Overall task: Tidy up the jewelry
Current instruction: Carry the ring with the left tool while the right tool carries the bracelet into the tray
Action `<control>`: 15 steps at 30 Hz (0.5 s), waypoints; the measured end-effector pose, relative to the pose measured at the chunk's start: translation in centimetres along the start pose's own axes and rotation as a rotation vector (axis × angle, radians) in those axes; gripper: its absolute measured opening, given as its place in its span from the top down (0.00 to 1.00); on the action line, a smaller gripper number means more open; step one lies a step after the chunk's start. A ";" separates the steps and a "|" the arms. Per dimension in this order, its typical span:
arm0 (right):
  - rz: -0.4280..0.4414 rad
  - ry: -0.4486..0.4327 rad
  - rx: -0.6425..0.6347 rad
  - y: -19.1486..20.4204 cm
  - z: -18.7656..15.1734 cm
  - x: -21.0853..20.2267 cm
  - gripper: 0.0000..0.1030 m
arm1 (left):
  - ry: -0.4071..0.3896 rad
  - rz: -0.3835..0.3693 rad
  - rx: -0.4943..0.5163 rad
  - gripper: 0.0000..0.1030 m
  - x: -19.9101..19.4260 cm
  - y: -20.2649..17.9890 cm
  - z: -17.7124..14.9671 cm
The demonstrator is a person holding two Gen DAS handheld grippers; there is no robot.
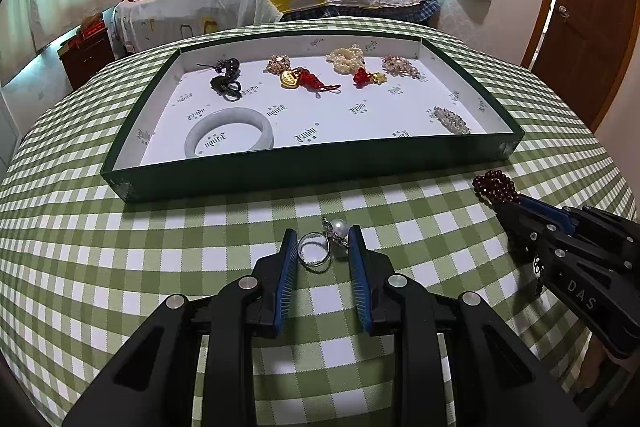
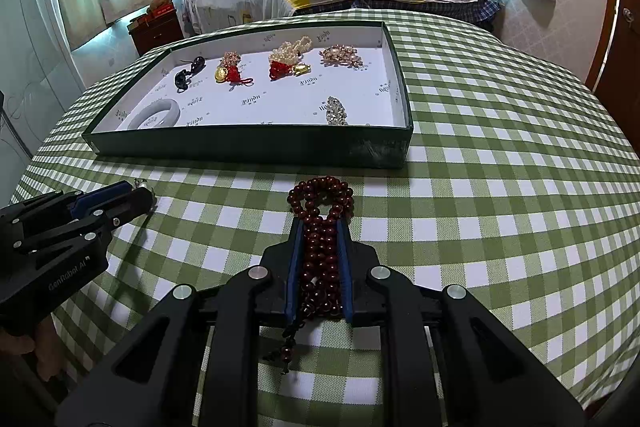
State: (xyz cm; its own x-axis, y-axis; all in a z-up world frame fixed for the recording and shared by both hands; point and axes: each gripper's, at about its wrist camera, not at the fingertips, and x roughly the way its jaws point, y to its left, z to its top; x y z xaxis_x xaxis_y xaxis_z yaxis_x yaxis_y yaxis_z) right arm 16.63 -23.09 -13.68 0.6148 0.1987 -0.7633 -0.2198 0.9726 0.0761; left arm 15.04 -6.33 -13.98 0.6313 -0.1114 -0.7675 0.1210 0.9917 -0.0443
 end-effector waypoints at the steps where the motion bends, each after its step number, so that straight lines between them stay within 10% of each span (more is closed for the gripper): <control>1: 0.000 0.000 -0.001 0.0 0.0 0.0 0.84 | -0.001 0.001 0.000 0.74 0.0 0.0 0.0; 15: 0.004 -0.017 -0.024 1.0 0.0 -0.5 0.89 | -0.031 0.002 -0.018 0.74 -0.9 0.7 0.2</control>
State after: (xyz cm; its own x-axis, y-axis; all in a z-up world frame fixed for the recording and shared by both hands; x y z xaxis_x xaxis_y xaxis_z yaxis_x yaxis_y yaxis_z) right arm 16.14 -22.25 -13.20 0.6266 0.2051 -0.7519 -0.2403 0.9686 0.0640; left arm 14.73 -5.50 -13.16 0.6549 -0.1110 -0.7475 0.1059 0.9929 -0.0547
